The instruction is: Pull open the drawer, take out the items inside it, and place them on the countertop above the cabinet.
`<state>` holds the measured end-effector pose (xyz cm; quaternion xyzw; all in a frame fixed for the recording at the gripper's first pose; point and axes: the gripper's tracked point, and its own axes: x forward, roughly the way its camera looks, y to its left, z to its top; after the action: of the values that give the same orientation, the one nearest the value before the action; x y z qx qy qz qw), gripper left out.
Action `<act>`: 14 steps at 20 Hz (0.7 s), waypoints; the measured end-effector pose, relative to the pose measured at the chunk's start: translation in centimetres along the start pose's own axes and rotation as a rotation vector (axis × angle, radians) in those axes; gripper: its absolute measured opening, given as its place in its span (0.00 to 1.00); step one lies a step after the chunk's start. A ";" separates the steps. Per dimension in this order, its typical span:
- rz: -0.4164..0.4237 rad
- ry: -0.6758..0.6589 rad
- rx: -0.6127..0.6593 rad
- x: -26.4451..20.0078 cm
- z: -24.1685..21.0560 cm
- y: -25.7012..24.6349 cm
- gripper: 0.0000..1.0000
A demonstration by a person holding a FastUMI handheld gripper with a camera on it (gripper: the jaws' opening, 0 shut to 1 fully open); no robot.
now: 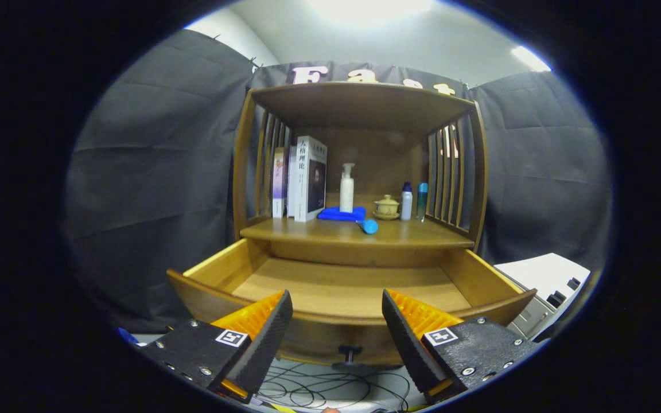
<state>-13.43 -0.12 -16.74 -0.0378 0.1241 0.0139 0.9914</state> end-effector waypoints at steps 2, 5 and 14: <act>-0.010 0.024 0.003 -0.5 -1.6 0.2 0.96; -0.037 0.045 0.013 -0.6 -3.2 0.0 0.96; -0.095 0.079 0.113 1.3 -5.0 -1.0 0.96</act>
<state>-13.38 -1.52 -21.85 0.0120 0.1619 -0.0419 0.9858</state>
